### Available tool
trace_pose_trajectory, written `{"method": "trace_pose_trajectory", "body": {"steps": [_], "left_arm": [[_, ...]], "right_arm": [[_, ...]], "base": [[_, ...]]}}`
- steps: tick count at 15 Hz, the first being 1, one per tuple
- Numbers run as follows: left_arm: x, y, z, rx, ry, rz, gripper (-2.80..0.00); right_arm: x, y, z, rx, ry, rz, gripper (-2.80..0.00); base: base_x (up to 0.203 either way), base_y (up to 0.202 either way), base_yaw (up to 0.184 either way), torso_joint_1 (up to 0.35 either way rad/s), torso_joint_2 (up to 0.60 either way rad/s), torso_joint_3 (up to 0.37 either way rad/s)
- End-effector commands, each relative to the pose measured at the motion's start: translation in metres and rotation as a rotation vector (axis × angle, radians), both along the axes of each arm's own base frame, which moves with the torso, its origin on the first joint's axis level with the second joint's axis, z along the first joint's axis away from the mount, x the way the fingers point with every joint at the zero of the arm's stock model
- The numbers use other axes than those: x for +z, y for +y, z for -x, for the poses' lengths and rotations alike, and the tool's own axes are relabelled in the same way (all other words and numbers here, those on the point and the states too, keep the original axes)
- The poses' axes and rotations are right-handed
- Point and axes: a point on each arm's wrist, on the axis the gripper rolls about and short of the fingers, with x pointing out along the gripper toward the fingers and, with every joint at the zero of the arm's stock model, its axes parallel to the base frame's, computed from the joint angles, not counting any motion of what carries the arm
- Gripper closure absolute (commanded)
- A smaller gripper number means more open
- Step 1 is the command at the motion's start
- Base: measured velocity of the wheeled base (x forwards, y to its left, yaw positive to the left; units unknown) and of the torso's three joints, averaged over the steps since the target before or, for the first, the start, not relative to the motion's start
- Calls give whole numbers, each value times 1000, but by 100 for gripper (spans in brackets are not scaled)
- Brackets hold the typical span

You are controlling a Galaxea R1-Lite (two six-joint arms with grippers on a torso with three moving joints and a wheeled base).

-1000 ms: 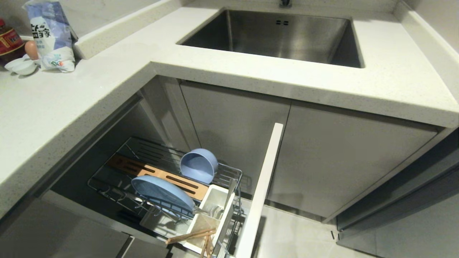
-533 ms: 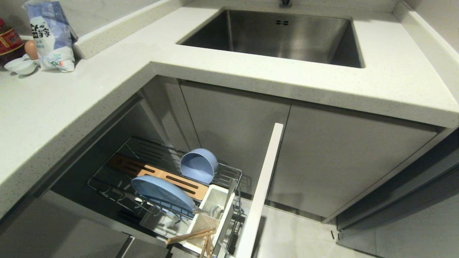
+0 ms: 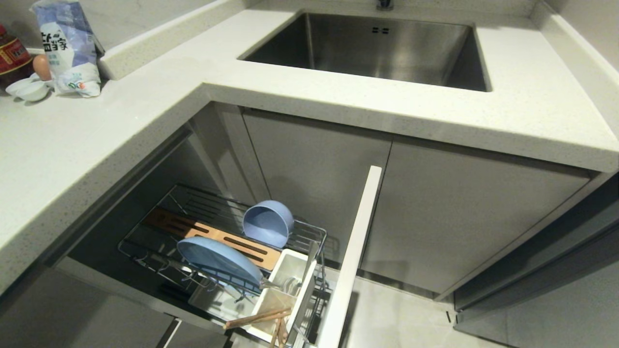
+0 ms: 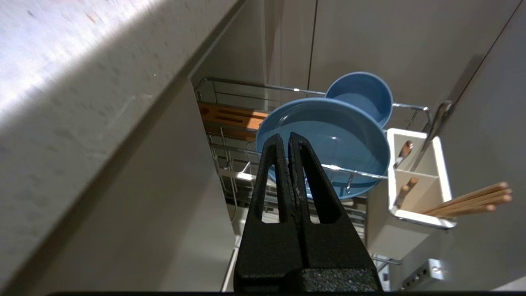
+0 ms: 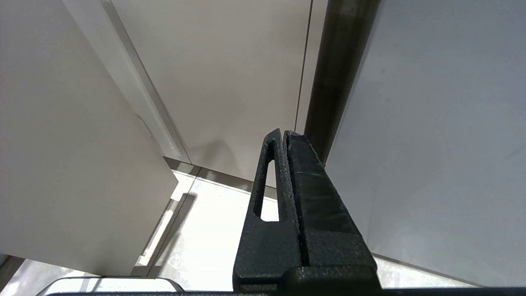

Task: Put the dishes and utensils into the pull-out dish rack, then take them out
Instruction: Take the plate out of the cupboard

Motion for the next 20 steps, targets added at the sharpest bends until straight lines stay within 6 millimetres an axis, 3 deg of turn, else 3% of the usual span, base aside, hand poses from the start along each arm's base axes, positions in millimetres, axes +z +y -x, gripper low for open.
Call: {"method": "trace_pose_trajectory", "body": {"steps": [1, 14, 17, 20], "left_arm": [[-25, 0, -6, 9, 151, -16, 0], [-23, 0, -5, 3, 149, -34, 0], [27, 0, 13, 5, -61, -26, 0], [88, 0, 59, 20, -183, -56, 0]], "right_arm": [[-6, 0, -2, 1, 22, 0, 0], [-6, 0, -2, 1, 22, 0, 0], [-6, 0, -2, 1, 22, 0, 0], [-6, 0, -2, 1, 22, 0, 0]], "base": [[0, 0, 0, 0, 0, 0], [0, 0, 0, 0, 0, 0], [0, 0, 0, 0, 0, 0], [0, 0, 0, 0, 0, 0]]}}
